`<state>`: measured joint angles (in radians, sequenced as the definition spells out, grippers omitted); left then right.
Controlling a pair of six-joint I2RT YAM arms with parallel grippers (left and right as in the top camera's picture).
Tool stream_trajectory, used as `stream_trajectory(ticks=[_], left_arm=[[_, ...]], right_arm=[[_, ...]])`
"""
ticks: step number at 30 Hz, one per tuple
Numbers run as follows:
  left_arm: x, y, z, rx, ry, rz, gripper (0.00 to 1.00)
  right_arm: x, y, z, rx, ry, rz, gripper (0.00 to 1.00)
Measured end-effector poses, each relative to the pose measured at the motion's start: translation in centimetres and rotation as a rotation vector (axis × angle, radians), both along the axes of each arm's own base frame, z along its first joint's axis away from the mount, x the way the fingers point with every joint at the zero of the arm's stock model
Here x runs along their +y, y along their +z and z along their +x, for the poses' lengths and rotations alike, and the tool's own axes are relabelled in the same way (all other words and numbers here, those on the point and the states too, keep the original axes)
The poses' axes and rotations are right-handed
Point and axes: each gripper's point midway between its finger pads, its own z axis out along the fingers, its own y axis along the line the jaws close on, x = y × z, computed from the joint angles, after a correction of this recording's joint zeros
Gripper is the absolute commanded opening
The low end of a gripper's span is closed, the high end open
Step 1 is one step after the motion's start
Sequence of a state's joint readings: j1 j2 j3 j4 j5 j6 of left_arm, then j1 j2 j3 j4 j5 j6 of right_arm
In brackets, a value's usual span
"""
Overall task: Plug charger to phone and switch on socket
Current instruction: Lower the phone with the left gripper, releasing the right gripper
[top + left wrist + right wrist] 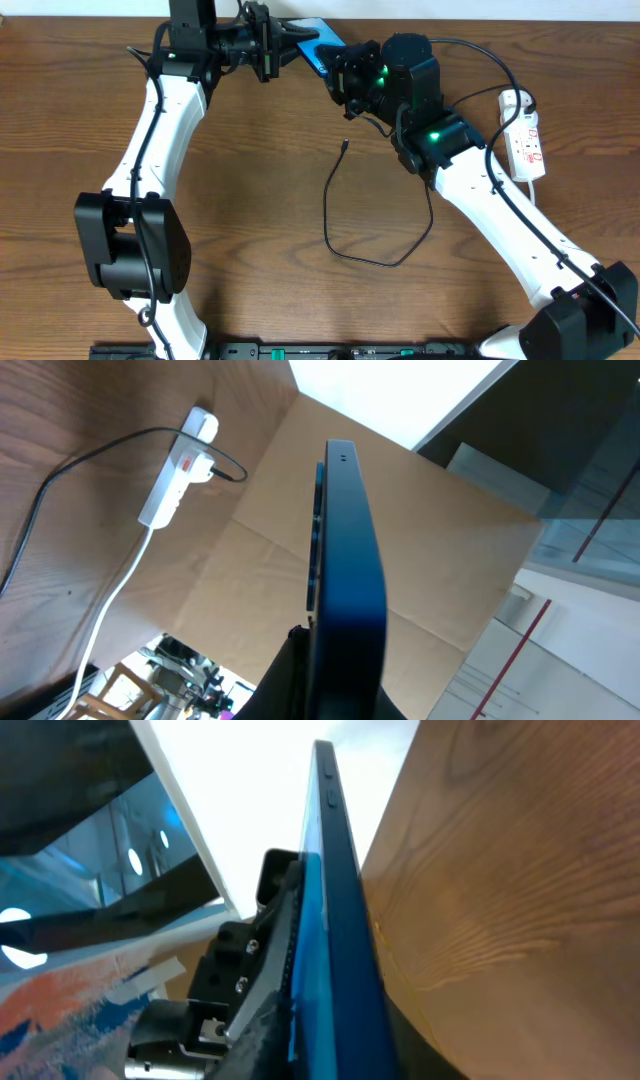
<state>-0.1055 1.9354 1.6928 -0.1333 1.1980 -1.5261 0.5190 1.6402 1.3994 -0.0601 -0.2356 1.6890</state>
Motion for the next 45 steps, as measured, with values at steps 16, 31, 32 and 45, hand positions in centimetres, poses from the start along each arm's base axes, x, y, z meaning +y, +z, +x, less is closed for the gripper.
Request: stream_trajectory(ticks=[16, 31, 32, 45], left_arm=[[0.9, -0.6, 0.8, -0.184, 0.010, 0.087, 0.07], [7.5, -6.5, -2.3, -0.272, -0.076, 0.305, 0.07], [7.8, -6.8, -2.7, -0.278, -0.086, 0.314, 0.08], [10.9, -8.0, -4.9, -0.326, -0.138, 0.363, 0.07]], right_arm=[[-0.1, -2.5, -1.1, -0.062, 0.121, -0.201, 0.95], [-7.2, -8.0, -0.9, -0.150, 0.301, -0.639, 0.96], [-7.4, -8.5, -1.2, -0.143, 0.321, -0.660, 0.95], [-7.8, -12.8, -4.4, -0.103, 0.544, -0.820, 0.82]])
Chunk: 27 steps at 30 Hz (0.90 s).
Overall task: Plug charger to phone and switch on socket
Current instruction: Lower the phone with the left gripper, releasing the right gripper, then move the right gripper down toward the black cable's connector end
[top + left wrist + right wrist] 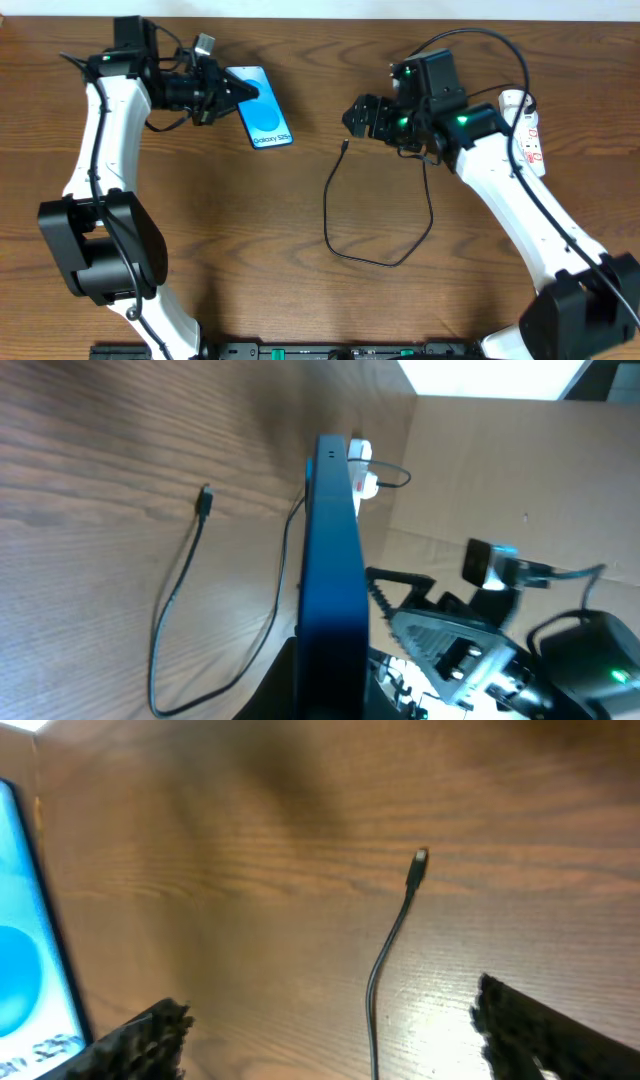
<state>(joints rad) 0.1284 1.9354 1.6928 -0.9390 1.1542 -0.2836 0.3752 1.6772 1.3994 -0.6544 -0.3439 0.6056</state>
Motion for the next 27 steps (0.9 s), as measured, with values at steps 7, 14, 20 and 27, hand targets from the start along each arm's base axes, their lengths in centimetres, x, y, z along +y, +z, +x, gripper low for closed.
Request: stream_trajectory(ticks=[7, 14, 20, 27], left_arm=[[2.3, 0.3, 0.3, -0.016, 0.043, -0.016, 0.08], [3.4, 0.2, 0.1, 0.009, 0.068, -0.023, 0.07], [3.3, 0.2, 0.1, 0.012, 0.068, -0.023, 0.08], [3.3, 0.2, 0.0, 0.017, 0.068, -0.024, 0.07]], right_arm=[[1.0, -5.9, 0.0, 0.140, 0.051, -0.018, 0.60], [1.9, -10.7, 0.4, 0.227, 0.065, -0.010, 0.42], [2.7, -14.1, 0.6, 0.280, 0.069, 0.001, 0.33], [3.6, -15.9, 1.0, 0.282, 0.078, 0.012, 0.31]])
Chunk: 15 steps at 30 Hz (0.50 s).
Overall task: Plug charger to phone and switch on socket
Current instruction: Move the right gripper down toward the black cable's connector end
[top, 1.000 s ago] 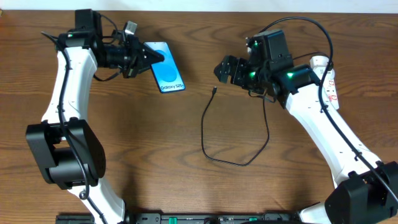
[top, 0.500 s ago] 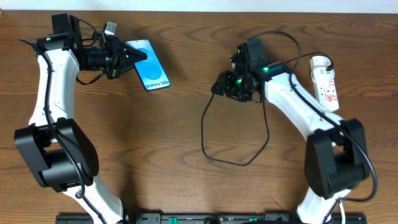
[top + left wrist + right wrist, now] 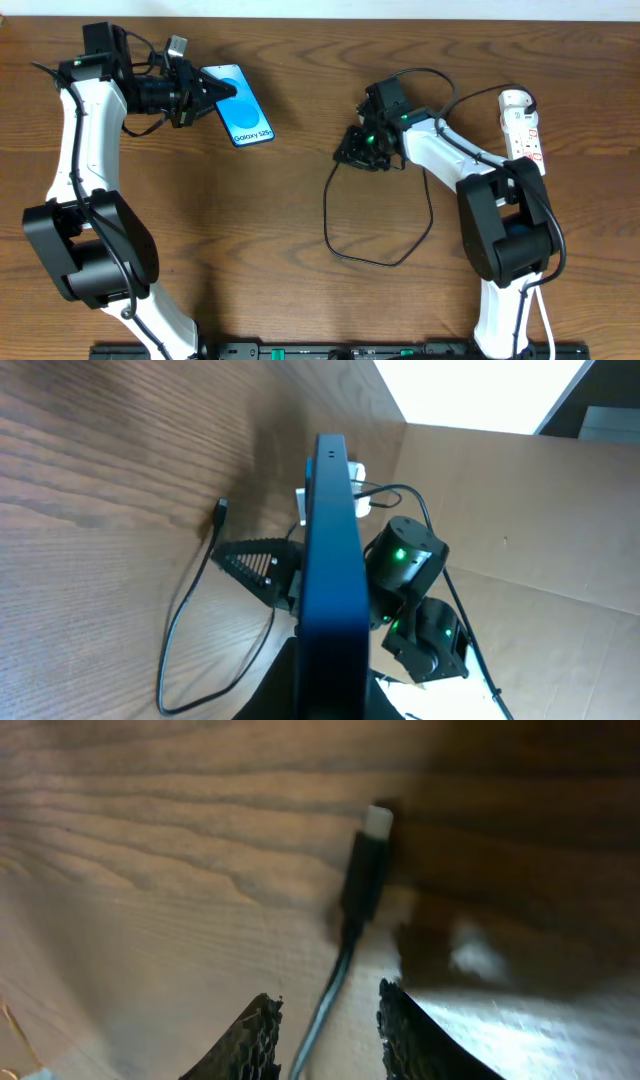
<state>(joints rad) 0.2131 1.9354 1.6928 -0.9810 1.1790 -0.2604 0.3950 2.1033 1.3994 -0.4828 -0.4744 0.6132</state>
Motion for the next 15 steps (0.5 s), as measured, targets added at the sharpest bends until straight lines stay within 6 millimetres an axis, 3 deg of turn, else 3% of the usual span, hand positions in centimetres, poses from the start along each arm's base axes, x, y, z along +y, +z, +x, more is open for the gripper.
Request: stream_trajectory(ticks=[15], left_arm=[[-0.01, 0.00, -0.05, 0.003, 0.000, -0.001, 0.07]], right_arm=[[0.97, -0.89, 0.13, -0.009, -0.007, -0.010, 0.27]])
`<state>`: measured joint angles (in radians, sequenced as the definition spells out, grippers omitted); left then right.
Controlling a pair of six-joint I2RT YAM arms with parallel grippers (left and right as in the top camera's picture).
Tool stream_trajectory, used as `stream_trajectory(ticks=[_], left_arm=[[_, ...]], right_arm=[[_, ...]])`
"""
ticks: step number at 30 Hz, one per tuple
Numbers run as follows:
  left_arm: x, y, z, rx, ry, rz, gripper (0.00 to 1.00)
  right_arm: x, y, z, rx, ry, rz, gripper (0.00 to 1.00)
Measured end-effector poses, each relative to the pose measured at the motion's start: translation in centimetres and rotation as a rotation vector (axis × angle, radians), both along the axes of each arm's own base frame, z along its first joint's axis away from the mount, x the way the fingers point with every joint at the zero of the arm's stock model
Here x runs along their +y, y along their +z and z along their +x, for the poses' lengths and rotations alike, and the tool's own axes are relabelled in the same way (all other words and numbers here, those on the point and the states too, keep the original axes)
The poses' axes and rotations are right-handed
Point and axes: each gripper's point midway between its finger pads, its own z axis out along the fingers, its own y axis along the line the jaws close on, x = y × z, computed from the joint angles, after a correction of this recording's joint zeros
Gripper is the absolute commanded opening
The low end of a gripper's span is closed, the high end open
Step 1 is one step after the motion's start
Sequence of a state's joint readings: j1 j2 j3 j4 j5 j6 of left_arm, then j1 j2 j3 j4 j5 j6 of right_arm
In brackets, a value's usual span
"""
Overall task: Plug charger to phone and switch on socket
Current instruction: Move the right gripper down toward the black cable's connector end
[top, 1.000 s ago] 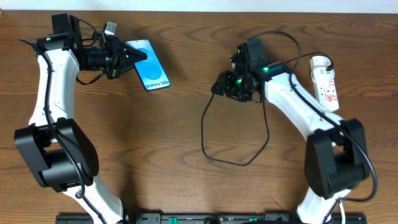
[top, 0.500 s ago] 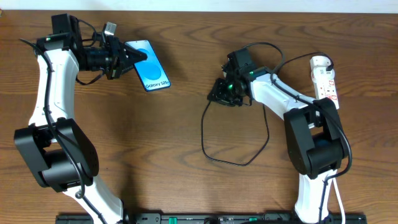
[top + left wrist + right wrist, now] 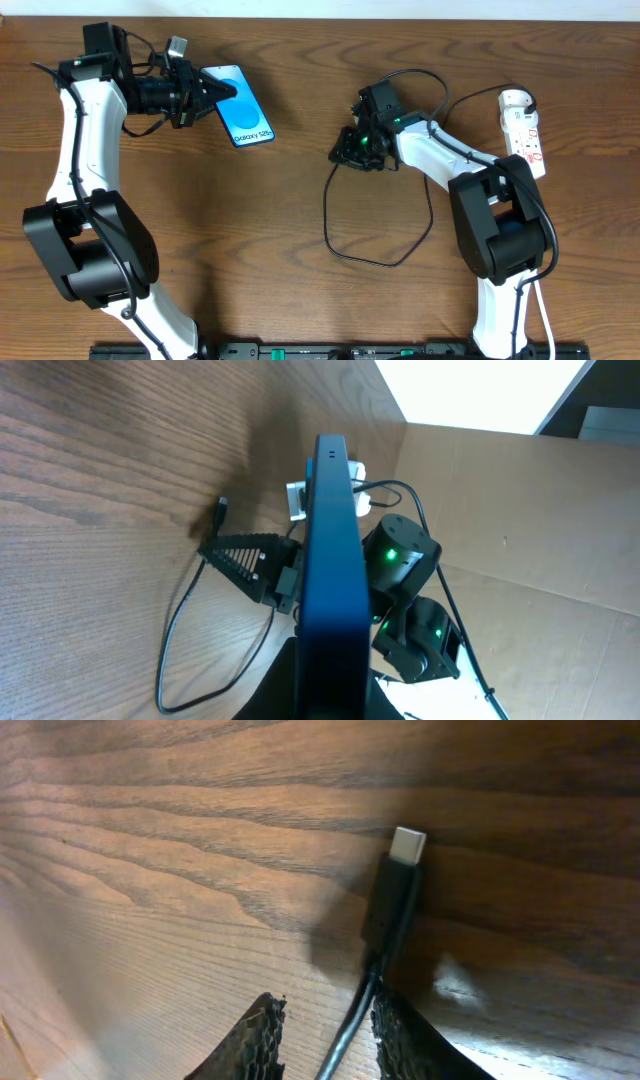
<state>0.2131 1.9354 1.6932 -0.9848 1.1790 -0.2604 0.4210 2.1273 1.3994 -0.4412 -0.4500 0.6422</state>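
Note:
The blue phone (image 3: 240,118) hangs above the table at the back left, screen up, with my left gripper (image 3: 212,97) shut on its end. In the left wrist view the phone (image 3: 330,550) is edge-on in that gripper (image 3: 330,660). The black charger cable (image 3: 327,215) loops over the table's middle. Its plug (image 3: 395,890) lies flat on the wood. My right gripper (image 3: 343,153) is down at the plug end, open; the cable runs between the fingers (image 3: 258,1035), close against the right one.
A white power strip (image 3: 524,125) lies at the right edge, with the charger cable and its own lead running from it. A brown cardboard wall shows beyond the table in the left wrist view. Both white arms reach in from the front.
My right gripper has shifted a little along the cable, so the plug sits slightly farther ahead of the fingers. The left gripper and phone have not moved.
Both grippers were together at the phone at the table's back. Then my left gripper alone held the phone off to the left while the right stood open above the plug. Then the right was low at the plug end, where it is now.

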Motion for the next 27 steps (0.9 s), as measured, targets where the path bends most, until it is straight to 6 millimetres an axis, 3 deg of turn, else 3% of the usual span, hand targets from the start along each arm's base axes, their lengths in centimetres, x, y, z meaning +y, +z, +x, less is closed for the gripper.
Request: stream_trajectory(ticks=[8, 16, 22, 27], left_arm=[[0.00, 0.00, -0.01, 0.000, 0.000, 0.000, 0.07], [0.00, 0.00, 0.00, 0.000, 0.000, 0.000, 0.07], [0.00, -0.01, -0.01, 0.000, 0.000, 0.000, 0.07], [0.00, -0.02, 0.00, 0.000, 0.000, 0.000, 0.08]], right_arm=[[0.32, -0.22, -0.04, 0.003, -0.039, -0.033, 0.22], [0.09, -0.41, 0.08, 0.002, -0.063, -0.057, 0.01], [-0.08, -0.52, 0.14, -0.017, -0.034, -0.068, 0.01], [0.44, 0.00, -0.11, -0.071, 0.119, -0.009, 0.01]])
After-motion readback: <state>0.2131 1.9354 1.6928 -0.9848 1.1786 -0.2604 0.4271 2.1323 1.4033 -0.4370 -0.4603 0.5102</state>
